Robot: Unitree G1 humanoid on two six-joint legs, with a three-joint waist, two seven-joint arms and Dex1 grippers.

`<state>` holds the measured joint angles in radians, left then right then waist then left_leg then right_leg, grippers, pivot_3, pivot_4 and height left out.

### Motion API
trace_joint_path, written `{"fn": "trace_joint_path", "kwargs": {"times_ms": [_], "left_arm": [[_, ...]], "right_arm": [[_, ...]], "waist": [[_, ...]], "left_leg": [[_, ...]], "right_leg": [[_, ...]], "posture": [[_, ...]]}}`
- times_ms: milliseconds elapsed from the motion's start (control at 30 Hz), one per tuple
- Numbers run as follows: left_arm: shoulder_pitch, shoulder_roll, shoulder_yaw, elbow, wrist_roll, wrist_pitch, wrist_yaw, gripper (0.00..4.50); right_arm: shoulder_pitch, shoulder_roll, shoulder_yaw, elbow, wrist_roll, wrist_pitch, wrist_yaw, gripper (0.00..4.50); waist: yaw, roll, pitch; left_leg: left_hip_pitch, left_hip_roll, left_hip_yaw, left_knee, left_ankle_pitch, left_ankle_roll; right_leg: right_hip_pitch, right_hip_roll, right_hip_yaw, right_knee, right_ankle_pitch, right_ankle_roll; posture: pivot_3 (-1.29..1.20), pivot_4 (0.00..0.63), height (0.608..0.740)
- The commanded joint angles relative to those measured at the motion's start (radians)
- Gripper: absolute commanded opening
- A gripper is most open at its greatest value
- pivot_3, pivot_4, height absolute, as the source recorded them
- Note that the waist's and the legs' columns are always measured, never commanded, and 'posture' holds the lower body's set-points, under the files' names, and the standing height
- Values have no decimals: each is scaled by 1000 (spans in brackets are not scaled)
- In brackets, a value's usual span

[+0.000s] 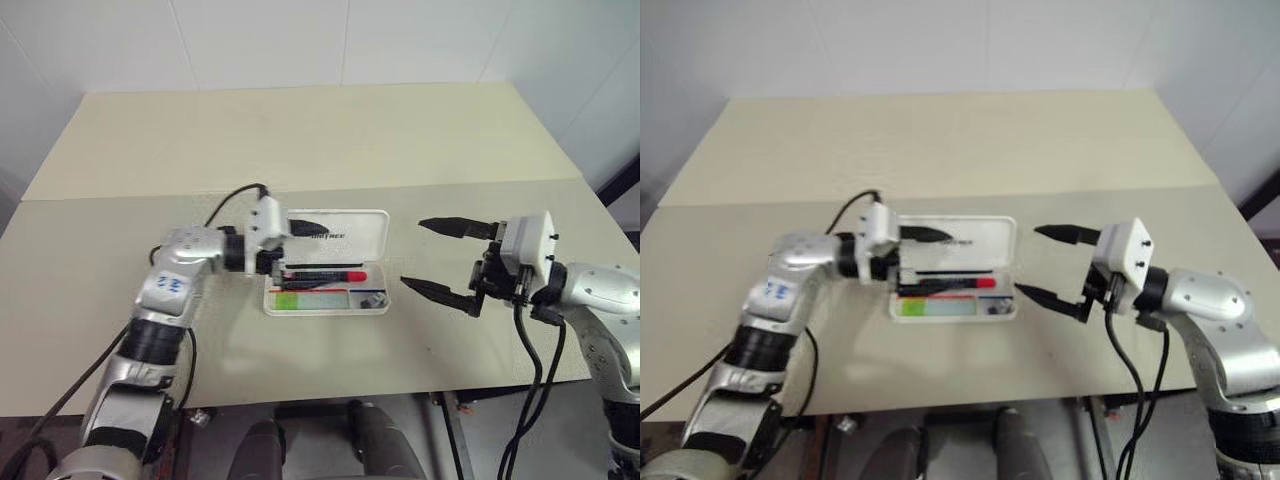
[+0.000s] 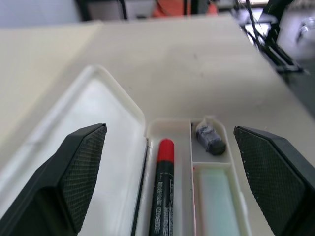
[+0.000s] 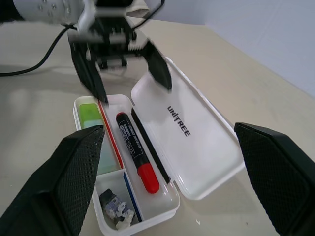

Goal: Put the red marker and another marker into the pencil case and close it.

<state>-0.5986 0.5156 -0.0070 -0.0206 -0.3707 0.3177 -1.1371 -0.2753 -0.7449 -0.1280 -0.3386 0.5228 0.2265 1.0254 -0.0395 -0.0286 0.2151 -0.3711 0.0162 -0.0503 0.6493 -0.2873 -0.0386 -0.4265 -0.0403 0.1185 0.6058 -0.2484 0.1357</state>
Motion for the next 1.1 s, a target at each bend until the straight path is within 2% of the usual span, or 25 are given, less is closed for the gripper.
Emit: {"fn": "trace_joint_path", "kwargs": {"times_ms": [33,133,300,500,700,967,1100], "left_arm": [[57,87,123,-123,-139,76,-32,4445],[108,149,194,-173,-205,119,-26,3834],[193,220,287,-191,-223,112,-1,2092],[207,245,351,-71,-189,34,21,82],[136,223,300,29,-149,-36,50,14],[-32,85,209,253,-62,-138,144,14],[-77,53,157,365,-2,-181,158,14]], "right_arm": [[-67,23,26,56,-17,-57,35,4500],[-118,35,45,119,-28,-89,67,4500],[-183,48,63,213,-37,-129,126,4500],[-252,59,79,300,-52,-152,172,4500],[-286,78,81,333,-56,-159,185,4500],[-304,106,49,305,6,-82,155,4500],[-289,110,40,271,29,-52,130,4500]], "waist": [[-1,0,0],[-13,0,0],[-16,0,0],[-17,0,0],[-16,0,0],[-16,0,0],[-18,0,0]], "left_leg": [[0,0,0,0,0,0],[1,0,0,0,0,0],[0,0,0,0,0,0],[1,0,0,0,0,0],[0,0,-1,0,0,0],[0,0,-1,0,0,0],[0,0,-1,-1,0,0]], "right_leg": [[0,0,0,0,0,0],[0,0,0,1,0,-1],[0,0,-1,1,0,-1],[0,0,-1,1,-1,-1],[0,0,-1,1,-1,-1],[0,-1,-2,1,0,0],[-1,-1,-2,1,0,0]], "posture": [[0,150,740],[0,150,740],[0,150,740],[0,150,740],[0,150,740],[0,150,740],[0,150,740]]}}
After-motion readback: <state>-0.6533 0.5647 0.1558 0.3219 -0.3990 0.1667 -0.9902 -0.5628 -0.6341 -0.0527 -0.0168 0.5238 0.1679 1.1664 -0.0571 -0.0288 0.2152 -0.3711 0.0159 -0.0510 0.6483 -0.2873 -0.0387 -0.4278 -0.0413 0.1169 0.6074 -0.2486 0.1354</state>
